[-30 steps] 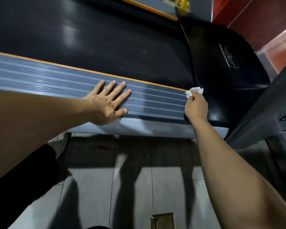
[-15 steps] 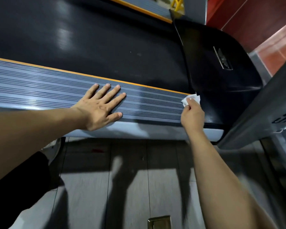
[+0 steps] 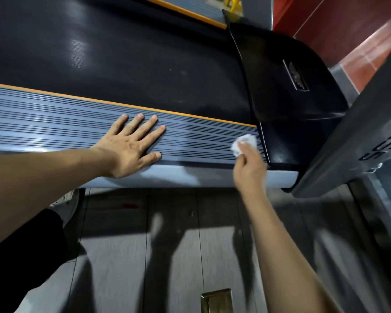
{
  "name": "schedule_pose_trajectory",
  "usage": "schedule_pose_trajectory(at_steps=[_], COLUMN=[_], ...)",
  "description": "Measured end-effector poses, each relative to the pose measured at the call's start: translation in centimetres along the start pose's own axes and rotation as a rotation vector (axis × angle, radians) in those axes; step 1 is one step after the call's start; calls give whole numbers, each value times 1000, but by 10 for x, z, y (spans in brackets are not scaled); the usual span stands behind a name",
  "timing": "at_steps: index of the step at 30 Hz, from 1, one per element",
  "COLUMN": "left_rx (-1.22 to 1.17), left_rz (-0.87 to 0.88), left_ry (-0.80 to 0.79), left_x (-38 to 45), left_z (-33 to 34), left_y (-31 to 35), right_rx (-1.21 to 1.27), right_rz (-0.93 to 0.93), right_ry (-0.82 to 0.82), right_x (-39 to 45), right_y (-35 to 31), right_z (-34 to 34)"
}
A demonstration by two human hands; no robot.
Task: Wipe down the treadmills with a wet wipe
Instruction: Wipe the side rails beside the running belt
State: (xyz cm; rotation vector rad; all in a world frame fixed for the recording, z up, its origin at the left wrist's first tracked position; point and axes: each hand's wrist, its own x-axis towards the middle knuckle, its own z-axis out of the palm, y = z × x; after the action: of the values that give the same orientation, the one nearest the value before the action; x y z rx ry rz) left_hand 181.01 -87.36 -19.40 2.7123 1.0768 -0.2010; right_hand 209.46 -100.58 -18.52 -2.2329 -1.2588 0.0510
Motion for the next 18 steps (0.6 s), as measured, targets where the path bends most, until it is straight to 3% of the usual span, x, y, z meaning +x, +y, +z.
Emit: schedule_pose_trajectory(at_steps=[3, 4, 7, 9, 11, 15, 16, 18], left_rx=[9, 9, 4, 8, 9, -5, -7, -2], left_rz=[-3, -3, -4, -3, -1, 4, 5, 5], left_ry=[-6, -9, -3, -3, -8, -19, -18, -15], left_x=[-1, -1, 0, -1, -1, -2, -2, -1], left_z=[-1, -1, -1, -1, -1, -3, -3, -2], left_y=[0, 0, 0, 0, 0, 0, 0, 0], right_rx=[22, 10, 18, 60, 93, 61, 42, 17], right_rz=[-305, -300, 35, 158, 129, -278, -292, -129], right_ry=[-159, -145, 46, 146, 182, -4, -5, 91], right_x=[-27, -23, -5, -5, -21, -61, -58, -45], right_y=[-10, -3, 33, 34, 7, -21, -10, 19], right_z=[8, 4, -16, -13, 4, 22, 19, 7])
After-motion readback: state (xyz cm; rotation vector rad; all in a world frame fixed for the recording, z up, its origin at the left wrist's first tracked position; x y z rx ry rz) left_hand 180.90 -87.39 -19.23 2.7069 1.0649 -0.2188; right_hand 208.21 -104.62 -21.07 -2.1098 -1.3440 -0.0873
